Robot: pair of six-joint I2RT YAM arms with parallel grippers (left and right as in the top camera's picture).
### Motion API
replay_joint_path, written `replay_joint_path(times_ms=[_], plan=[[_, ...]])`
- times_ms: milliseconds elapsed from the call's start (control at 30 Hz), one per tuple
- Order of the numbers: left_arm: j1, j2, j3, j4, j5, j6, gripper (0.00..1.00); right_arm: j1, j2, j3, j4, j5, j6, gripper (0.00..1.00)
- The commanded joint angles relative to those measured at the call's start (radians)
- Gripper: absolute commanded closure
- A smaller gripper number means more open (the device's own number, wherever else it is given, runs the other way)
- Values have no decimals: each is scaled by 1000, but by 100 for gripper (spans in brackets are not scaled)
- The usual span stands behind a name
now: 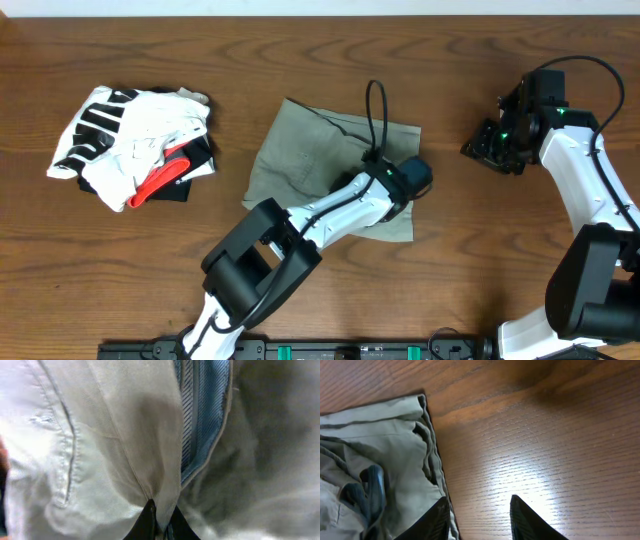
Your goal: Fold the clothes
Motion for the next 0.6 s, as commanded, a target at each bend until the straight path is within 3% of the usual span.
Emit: replay_joint_path(times_ms=[0, 567], plan=[[13, -103, 103, -56, -5, 3, 94, -6, -6, 10, 0, -6, -12, 62], [192, -463, 158, -185, -6, 74, 94, -6, -6, 10, -2, -6, -13, 59]])
